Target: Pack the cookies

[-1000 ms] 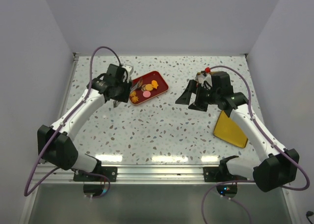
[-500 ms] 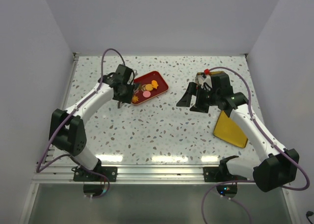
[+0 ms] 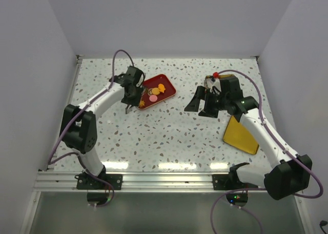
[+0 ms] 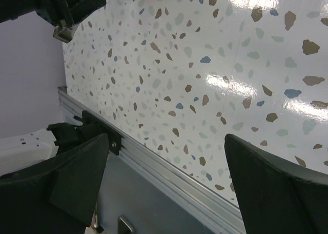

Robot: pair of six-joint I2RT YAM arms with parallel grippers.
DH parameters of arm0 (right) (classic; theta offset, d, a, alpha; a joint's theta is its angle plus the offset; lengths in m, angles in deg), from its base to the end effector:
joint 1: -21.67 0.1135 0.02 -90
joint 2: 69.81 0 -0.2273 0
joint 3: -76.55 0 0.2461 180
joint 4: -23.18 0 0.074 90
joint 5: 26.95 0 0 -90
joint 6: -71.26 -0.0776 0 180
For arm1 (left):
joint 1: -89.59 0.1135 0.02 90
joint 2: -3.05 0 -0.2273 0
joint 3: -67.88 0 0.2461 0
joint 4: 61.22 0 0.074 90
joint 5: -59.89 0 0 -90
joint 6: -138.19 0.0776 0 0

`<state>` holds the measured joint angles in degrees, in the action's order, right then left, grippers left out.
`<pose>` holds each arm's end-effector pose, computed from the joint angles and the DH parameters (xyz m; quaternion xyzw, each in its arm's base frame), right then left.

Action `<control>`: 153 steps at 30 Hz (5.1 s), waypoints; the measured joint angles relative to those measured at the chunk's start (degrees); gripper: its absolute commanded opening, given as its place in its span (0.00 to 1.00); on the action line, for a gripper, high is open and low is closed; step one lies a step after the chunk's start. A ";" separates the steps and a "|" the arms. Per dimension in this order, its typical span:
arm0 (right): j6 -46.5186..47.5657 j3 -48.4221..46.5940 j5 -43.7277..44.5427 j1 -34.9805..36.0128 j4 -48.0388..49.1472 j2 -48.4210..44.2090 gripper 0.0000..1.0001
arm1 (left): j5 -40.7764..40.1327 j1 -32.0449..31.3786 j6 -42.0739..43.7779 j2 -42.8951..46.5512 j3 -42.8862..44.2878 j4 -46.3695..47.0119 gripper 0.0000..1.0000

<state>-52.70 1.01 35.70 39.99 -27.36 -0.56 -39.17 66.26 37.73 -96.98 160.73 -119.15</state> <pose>0.2607 0.1239 0.2533 0.0308 0.8994 0.3619 0.2431 0.3420 -0.1342 0.1699 0.0922 0.9692 0.0114 0.2280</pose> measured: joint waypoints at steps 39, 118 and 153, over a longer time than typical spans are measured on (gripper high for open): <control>-3.85 -28.09 19.12 -0.07 -29.83 -10.21 0.99 | 15.96 -15.56 -3.56 -14.99 34.99 1.20 0.39; 1.40 -15.58 17.18 -0.07 -29.77 -11.76 0.99 | -1.73 -11.15 -4.76 -3.87 15.06 0.87 0.56; 2.08 -14.93 15.82 -0.07 -27.50 -11.02 0.99 | -4.26 -11.30 -4.96 -13.70 17.51 -2.43 0.36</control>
<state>-50.62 -13.92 51.53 39.93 -54.85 -11.58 -43.44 54.96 32.77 -110.68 178.24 -121.58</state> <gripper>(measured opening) 0.986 0.411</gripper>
